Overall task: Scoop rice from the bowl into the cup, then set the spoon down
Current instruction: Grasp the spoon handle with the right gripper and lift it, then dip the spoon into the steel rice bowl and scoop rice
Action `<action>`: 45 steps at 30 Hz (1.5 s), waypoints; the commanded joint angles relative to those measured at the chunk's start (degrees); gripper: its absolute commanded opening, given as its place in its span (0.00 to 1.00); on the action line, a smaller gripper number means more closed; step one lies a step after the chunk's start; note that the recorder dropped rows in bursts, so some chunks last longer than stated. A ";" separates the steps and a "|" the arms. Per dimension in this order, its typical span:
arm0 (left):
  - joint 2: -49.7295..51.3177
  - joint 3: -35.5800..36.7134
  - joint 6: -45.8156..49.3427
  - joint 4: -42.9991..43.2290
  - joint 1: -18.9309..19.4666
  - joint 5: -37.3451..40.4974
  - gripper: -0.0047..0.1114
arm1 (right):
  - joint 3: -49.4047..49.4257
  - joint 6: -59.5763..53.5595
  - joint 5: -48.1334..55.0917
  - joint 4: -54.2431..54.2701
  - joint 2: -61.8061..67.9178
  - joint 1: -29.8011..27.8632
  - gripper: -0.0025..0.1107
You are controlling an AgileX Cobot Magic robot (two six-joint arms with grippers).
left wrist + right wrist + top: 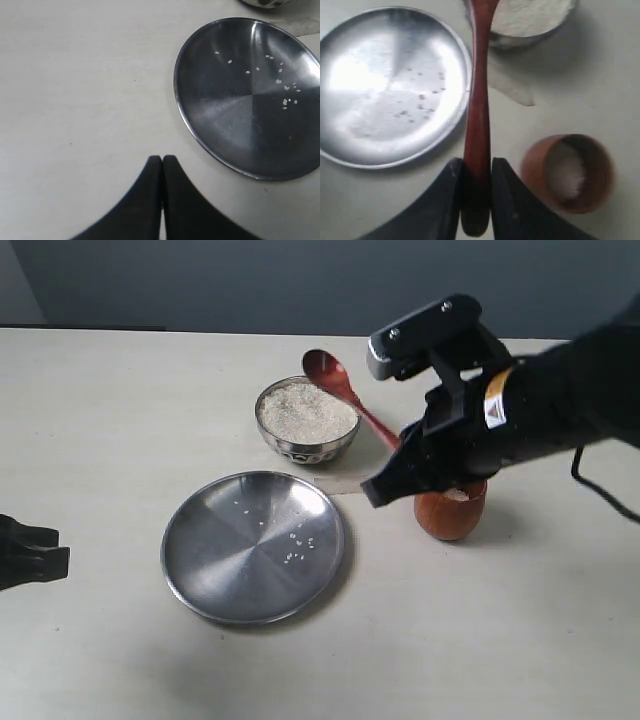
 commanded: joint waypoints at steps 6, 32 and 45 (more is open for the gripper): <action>-0.01 -0.36 -0.04 -1.96 -0.11 0.28 0.04 | -23.24 1.21 21.24 -18.46 15.57 0.01 0.02; -0.01 -0.36 -0.04 -4.14 -0.11 0.76 0.04 | -40.11 -5.26 37.57 -48.94 42.28 10.26 0.02; -0.01 -0.36 -0.04 -4.26 -0.11 0.76 0.04 | -40.11 -5.66 37.57 -47.87 44.66 10.98 0.02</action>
